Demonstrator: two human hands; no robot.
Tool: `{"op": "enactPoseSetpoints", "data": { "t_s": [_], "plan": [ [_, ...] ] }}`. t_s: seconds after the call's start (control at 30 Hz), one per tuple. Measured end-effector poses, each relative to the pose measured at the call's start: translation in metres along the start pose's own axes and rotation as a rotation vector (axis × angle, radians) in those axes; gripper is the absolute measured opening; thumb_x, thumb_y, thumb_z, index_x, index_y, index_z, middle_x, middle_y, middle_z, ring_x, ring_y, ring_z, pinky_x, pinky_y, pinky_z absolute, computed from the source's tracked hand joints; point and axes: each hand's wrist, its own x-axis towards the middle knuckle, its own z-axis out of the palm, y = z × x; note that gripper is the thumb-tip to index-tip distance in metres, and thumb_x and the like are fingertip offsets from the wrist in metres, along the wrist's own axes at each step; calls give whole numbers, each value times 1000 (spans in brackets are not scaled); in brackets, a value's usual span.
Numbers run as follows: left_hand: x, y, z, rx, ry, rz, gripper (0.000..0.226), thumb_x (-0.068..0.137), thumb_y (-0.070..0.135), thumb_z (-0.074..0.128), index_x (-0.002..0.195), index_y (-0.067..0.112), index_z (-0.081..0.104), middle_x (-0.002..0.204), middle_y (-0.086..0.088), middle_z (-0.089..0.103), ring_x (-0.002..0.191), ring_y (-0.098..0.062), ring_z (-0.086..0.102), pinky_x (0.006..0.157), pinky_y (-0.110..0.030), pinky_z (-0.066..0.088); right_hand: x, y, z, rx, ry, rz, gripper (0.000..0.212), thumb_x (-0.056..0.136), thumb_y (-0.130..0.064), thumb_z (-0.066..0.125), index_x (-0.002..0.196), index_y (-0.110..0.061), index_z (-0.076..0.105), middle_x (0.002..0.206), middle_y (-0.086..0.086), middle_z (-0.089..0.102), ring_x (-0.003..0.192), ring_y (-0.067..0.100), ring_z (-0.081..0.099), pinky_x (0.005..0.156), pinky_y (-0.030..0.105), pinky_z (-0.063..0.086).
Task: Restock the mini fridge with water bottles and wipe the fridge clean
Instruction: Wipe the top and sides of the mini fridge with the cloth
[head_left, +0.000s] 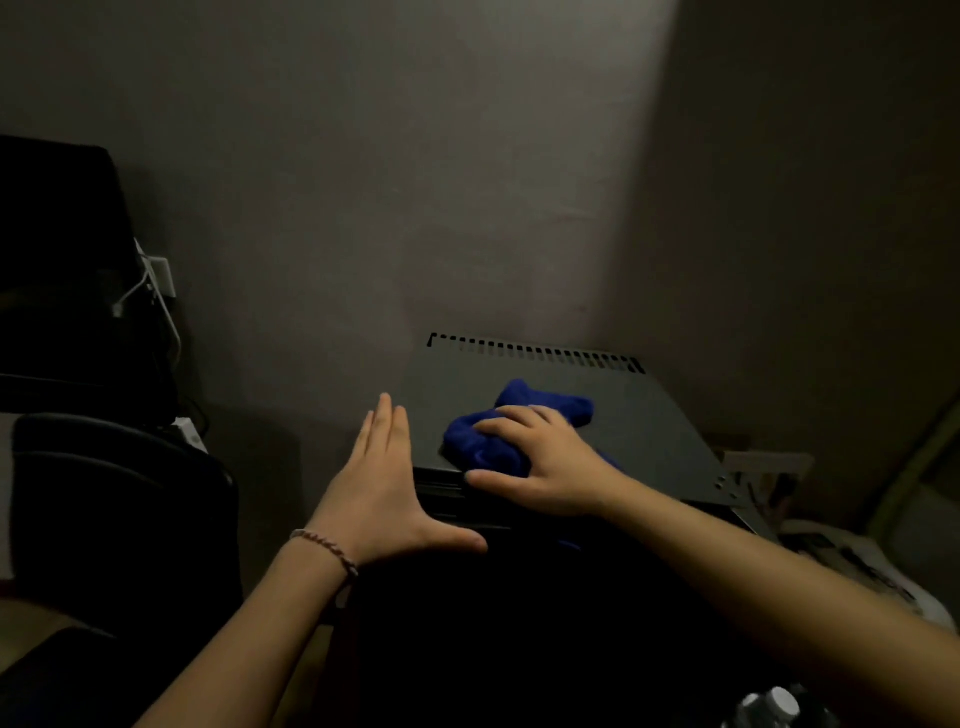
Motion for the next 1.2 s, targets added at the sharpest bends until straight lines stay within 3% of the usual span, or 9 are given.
{"op": "enactPoseSetpoints", "data": {
  "t_s": [0.1,0.23,0.33,0.43,0.67,0.77,0.9,1.07,1.2],
  "plan": [
    [-1,-3,1,-80,50,33,171,33,89,74,155,13,-18,159,5,-34,150,-18,-15,122,-39,13,25,-27,14,-23,-22,-51,68,85,-78,46,144,-44,40,157,-9,33,147,30,21,116,58,22],
    [0,-4,-1,-77,34,34,168,36,87,76,155,16,-20,160,3,-30,151,-22,-12,122,-41,14,71,-48,28,-10,-34,-143,60,90,-68,45,144,-42,43,153,-7,41,142,32,30,112,62,27],
    [2,-6,-4,-54,-13,37,166,38,89,73,155,14,-20,162,-1,-28,152,-24,-11,123,-41,13,90,-38,26,58,-33,-159,60,87,-74,43,137,-43,50,145,-9,50,136,25,42,109,58,34],
    [4,-8,-4,38,-55,34,162,40,97,64,157,11,-10,165,-5,-15,153,-23,-4,123,-38,11,91,-14,19,100,4,-65,73,79,-83,44,134,-38,56,140,-7,55,132,24,47,108,54,39],
    [5,-6,0,161,-64,-14,160,39,103,54,158,10,2,166,-7,-5,153,-25,-3,122,-38,7,46,55,-2,114,99,149,80,71,-89,49,133,-40,55,139,-9,56,130,24,48,109,52,39],
    [5,-6,2,185,-65,-13,160,39,103,52,158,10,0,166,-7,-6,153,-26,-4,121,-38,6,18,62,-7,102,92,121,79,72,-90,47,133,-40,55,137,-13,57,130,20,48,110,49,38],
    [5,-3,1,224,-90,-16,159,41,104,50,158,9,-1,166,-7,-8,153,-25,-8,121,-39,6,-23,52,-14,77,107,37,64,84,-74,53,135,-35,56,139,-17,54,132,12,45,114,41,31],
    [11,6,0,424,-111,52,158,42,109,31,157,6,-2,166,-11,-8,152,-25,-12,123,-48,-3,-54,40,-19,53,116,7,61,87,-68,56,139,-36,54,145,-15,49,137,10,36,117,37,26],
    [18,23,7,445,-134,104,158,39,109,24,157,7,-1,166,-10,-6,153,-25,-8,123,-50,-1,-58,46,-21,52,119,-10,63,86,-70,54,139,-36,53,146,-17,49,139,6,34,116,34,26]
  ]
}}
